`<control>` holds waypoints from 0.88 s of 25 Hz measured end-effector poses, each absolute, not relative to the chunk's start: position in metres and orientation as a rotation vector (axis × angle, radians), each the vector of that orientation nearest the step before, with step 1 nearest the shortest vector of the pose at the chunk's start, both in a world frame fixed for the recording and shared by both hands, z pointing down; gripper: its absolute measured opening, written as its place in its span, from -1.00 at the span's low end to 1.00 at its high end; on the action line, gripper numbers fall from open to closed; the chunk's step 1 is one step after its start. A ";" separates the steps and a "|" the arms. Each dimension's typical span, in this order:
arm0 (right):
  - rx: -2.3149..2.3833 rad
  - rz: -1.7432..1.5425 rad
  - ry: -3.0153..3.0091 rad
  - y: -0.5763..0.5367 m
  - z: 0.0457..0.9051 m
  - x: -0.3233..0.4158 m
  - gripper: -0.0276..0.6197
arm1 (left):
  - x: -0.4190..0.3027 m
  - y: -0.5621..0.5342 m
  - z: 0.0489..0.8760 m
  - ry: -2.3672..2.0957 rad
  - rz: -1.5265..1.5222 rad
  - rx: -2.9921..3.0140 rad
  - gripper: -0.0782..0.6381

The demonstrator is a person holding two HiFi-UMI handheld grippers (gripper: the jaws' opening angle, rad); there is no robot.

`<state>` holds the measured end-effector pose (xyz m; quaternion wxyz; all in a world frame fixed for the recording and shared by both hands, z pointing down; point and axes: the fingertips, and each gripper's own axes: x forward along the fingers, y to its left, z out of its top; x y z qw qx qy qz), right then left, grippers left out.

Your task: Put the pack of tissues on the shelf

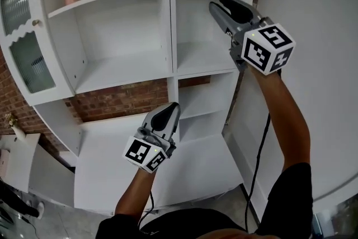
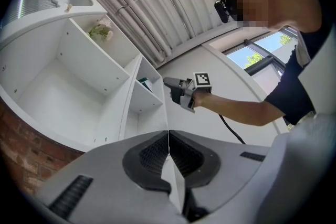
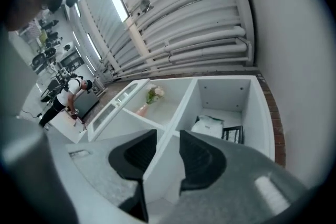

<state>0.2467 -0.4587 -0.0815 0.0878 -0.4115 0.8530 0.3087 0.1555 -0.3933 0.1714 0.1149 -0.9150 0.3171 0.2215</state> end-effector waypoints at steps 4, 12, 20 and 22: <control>-1.143 0.843 2.579 -0.430 -0.010 0.234 -0.70 | 0.160 -0.389 0.164 0.912 0.682 -2.646 -0.78; -1.212 0.812 2.598 -0.406 0.129 0.218 -0.91 | 0.165 -0.383 0.186 0.907 0.645 -2.648 -0.78; -1.311 0.852 2.612 -0.376 0.224 0.201 -0.91 | 0.168 -0.372 0.242 0.907 0.517 -2.679 -0.78; -1.324 0.831 2.642 -0.372 0.248 0.197 -0.91 | 0.167 -0.371 0.256 0.917 0.505 -2.701 -0.78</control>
